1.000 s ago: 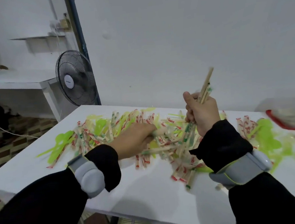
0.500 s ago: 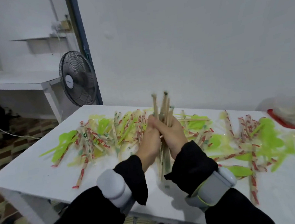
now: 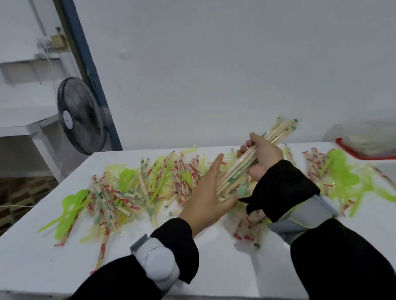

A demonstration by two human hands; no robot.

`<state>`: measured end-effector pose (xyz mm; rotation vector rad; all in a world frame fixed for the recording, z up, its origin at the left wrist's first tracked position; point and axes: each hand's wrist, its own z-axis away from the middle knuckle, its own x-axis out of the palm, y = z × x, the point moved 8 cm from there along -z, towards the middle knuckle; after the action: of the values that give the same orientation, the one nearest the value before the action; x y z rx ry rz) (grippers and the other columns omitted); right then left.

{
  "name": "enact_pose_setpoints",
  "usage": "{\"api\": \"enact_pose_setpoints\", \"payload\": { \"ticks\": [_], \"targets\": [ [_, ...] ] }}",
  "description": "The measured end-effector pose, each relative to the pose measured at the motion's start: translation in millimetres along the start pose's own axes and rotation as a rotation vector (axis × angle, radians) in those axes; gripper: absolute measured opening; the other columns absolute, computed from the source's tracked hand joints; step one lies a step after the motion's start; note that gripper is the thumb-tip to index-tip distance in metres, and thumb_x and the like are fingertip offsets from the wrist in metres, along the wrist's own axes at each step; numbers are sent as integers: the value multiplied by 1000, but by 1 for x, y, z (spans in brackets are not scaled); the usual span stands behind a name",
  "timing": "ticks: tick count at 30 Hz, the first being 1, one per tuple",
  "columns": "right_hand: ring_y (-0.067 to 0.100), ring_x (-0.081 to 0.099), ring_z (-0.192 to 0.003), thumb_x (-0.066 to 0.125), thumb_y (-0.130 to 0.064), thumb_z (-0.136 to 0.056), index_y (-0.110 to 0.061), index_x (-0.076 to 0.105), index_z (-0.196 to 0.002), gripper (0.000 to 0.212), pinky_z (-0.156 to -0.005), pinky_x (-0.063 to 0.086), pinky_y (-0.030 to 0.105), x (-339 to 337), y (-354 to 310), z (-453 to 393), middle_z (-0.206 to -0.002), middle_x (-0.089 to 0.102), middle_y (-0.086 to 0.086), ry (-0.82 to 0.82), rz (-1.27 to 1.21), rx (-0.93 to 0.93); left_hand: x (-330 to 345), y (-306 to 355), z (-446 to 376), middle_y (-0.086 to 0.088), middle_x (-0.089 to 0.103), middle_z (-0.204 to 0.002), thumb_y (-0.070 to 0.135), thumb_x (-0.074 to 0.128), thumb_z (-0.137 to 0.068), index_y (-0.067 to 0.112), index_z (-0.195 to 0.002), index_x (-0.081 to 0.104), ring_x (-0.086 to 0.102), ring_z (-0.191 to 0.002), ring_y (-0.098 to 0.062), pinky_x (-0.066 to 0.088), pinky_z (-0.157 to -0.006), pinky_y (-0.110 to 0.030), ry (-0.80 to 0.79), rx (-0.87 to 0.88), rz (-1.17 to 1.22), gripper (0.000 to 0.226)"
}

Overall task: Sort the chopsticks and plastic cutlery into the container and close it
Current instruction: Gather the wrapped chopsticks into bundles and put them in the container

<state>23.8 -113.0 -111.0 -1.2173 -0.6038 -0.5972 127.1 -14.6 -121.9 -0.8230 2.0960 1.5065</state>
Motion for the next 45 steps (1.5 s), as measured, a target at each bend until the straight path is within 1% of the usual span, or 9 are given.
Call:
{"api": "enact_pose_setpoints", "payload": {
  "ticks": [9, 15, 20, 27, 30, 32, 37, 40, 45],
  "targets": [
    [11, 29, -27, 52, -20, -95, -14, 42, -69, 28, -38, 32, 12, -45, -73, -24, -36, 34, -5, 41, -205, -69, 48, 69, -64, -4, 61, -115, 17, 47, -90, 29, -144, 29, 57, -90, -21, 40, -68, -27, -121, 245, -277, 59],
    [9, 28, -26, 52, -23, -96, -18, 45, -74, 24, -35, 31, 12, -96, -174, -73, -36, 33, -6, 10, -228, -193, 137, 132, -147, 3, 56, -83, 20, 62, -85, 18, -105, 51, 57, -67, -14, 42, -58, -24, -508, -48, 188, 24],
    [12, 38, -29, 53, -12, -94, -14, 46, -73, 22, -42, 40, 17, -145, -255, -121, -37, 40, -3, 72, -181, -204, 203, 179, -215, -4, 46, -65, 21, 50, -95, 11, -96, 49, 40, -46, -15, 28, -37, -16, -553, -25, 161, 10],
    [21, 50, -63, 67, -36, -85, -13, 50, -81, 28, -63, 44, 30, -233, -358, -184, -75, 52, 8, 164, 393, -4, 262, 234, -324, -4, 52, -91, 19, 45, -95, 12, -97, 52, 45, -77, -20, 34, -62, -25, -420, 140, -470, 11],
    [24, 51, -60, 66, -26, -86, 1, 56, -107, 36, -56, 44, 32, -275, -412, -201, -74, 54, 12, 334, 740, -160, 283, 226, -355, -5, 59, -105, 19, 43, -93, 14, -106, 54, 48, -84, -23, 35, -70, -29, -400, 112, -752, 18],
    [33, 62, -83, 59, -14, -89, 8, 60, -112, 32, -74, 48, 36, -287, -433, -208, -92, 64, 21, 378, 1038, -310, 303, 223, -365, -5, 59, -105, 18, 43, -92, 15, -108, 55, 51, -87, -24, 36, -70, -29, -437, 129, -880, 20],
    [23, 55, -93, 49, -21, -95, -15, 62, -74, 26, -74, 32, 20, -303, -412, -231, -84, 62, 5, 149, 1579, -267, 371, 225, -385, -6, 62, -111, 22, 44, -94, 14, -108, 56, 57, -100, -25, 40, -79, -29, -602, 156, -851, 20],
    [27, 57, -105, 43, -25, -96, -10, 71, -97, 32, -78, 38, 24, -310, -404, -240, -104, 68, 13, 168, 1708, -299, 390, 212, -396, -6, 62, -114, 28, 40, -97, 13, -111, 59, 58, -99, -25, 41, -83, -30, -676, 106, -895, 28],
    [30, 47, -116, 30, -31, -97, -20, 67, -92, 39, -97, 39, 33, -308, -396, -247, -110, 64, 10, 188, 1813, -310, 413, 200, -400, -3, 48, -106, 49, 20, -101, 6, -129, 52, 44, -97, -19, 29, -85, -30, -767, -60, -885, 60]
  ]
}}
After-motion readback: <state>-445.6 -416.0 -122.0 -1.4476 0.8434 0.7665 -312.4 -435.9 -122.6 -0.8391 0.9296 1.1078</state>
